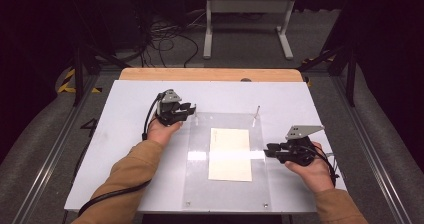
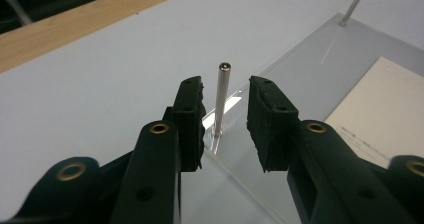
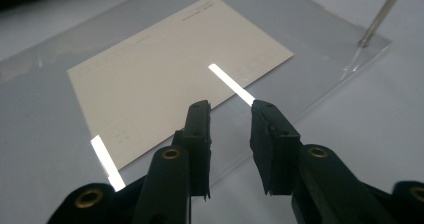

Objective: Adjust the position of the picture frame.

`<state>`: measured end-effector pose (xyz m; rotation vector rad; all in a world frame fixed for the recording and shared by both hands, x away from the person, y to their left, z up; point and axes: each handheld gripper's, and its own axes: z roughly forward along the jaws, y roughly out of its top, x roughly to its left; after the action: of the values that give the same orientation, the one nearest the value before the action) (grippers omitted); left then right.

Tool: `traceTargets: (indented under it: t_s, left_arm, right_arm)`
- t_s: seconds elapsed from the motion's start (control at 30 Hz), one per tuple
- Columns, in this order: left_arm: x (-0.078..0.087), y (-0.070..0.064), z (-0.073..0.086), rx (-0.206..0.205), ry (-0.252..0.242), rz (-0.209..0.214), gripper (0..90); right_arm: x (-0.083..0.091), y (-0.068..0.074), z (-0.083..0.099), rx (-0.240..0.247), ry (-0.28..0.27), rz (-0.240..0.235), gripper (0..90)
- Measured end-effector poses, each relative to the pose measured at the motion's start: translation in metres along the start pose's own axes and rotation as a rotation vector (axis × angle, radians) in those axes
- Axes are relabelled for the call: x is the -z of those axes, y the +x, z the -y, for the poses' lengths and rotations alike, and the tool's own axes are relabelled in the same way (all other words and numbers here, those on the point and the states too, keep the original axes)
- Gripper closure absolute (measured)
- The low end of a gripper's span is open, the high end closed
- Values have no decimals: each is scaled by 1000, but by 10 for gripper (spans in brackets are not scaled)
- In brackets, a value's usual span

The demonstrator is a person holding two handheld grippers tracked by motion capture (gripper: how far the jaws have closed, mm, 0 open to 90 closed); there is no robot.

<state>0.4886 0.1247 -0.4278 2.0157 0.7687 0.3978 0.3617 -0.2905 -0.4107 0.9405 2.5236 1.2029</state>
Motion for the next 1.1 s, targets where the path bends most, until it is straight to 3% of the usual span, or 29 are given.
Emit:
traceTargets:
  t_s: [0.27,0.43,0.5,0.6,0.7,0.77,0.83,0.93,1.1]
  left_arm:
    - [33,-5,20,16,-31,6,616]
    - [44,-9,31,10,-32,14,615]
    - [46,-10,33,7,-32,16,615]
    - [51,-14,36,11,-34,26,613]
    - [56,-18,40,-3,-28,33,604]
    - [58,-19,42,-12,-29,26,597]
    - [59,-19,45,-5,-25,35,596]
    - [62,-17,48,6,-26,33,595]
    - [64,-17,50,11,-28,36,595]
  right_arm:
    - [-7,-37,-17,25,-83,123,627]
    - [-19,-61,-20,-10,-24,184,758]
    - [-24,-66,-21,-17,-25,194,741]
    - [-36,-78,-33,-20,-69,232,629]
    - [-48,-85,-45,42,-103,217,616]
    - [-57,-87,-51,96,-96,212,627]
    - [-63,-90,-54,118,-90,197,667]
    - [-71,-98,-56,110,-56,171,839]
    - [-75,-103,-58,90,-63,130,851]
